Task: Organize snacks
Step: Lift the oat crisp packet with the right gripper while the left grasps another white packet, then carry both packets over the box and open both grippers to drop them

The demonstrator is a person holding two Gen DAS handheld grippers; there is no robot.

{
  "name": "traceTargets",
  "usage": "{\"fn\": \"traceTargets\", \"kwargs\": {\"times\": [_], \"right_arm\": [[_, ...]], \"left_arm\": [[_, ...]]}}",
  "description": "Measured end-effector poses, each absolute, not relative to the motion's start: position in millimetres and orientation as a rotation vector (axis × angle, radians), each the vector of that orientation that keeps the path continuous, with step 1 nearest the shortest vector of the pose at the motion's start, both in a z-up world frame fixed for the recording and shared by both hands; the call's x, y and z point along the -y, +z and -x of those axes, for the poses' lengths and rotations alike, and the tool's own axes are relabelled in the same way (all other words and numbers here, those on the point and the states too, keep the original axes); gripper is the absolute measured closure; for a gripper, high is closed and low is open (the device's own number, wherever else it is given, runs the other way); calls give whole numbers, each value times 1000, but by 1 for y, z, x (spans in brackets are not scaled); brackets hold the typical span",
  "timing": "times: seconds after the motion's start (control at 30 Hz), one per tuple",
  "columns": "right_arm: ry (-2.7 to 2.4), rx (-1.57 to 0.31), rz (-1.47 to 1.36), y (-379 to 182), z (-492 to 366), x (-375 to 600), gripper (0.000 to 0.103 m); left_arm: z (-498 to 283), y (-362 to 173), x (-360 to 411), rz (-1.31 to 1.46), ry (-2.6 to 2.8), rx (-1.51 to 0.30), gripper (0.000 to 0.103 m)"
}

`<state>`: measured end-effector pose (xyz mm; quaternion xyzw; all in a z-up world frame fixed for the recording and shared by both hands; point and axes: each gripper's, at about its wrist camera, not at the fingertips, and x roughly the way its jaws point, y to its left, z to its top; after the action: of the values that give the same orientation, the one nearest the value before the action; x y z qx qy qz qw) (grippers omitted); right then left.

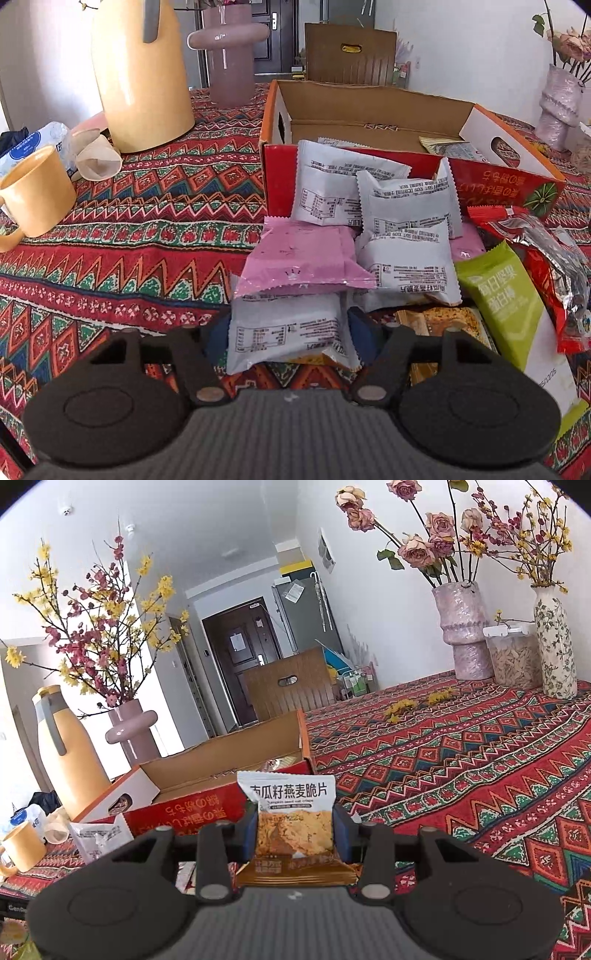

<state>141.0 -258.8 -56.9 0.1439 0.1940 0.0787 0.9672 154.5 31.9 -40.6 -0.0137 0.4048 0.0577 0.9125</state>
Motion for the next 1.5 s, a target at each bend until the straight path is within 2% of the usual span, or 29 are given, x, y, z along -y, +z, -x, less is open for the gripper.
{"fn": "traceTargets", "kwargs": {"times": [0.1, 0.3, 0.93, 1.5], "right_arm": [[161, -389, -294, -57, -140, 259, 63], [162, -388, -295, -57, -140, 259, 63], [162, -386, -294, -56, -140, 259, 63], [154, -388, -271, -55, -140, 255, 63]], "left_arm": [[-151, -38, -32, 27, 119, -828, 47], [-139, -37, -41, 15, 136, -805, 50], [-88, -5, -60, 30, 157, -531, 50], [-122, 5, -27, 14, 86, -404, 50]]}}
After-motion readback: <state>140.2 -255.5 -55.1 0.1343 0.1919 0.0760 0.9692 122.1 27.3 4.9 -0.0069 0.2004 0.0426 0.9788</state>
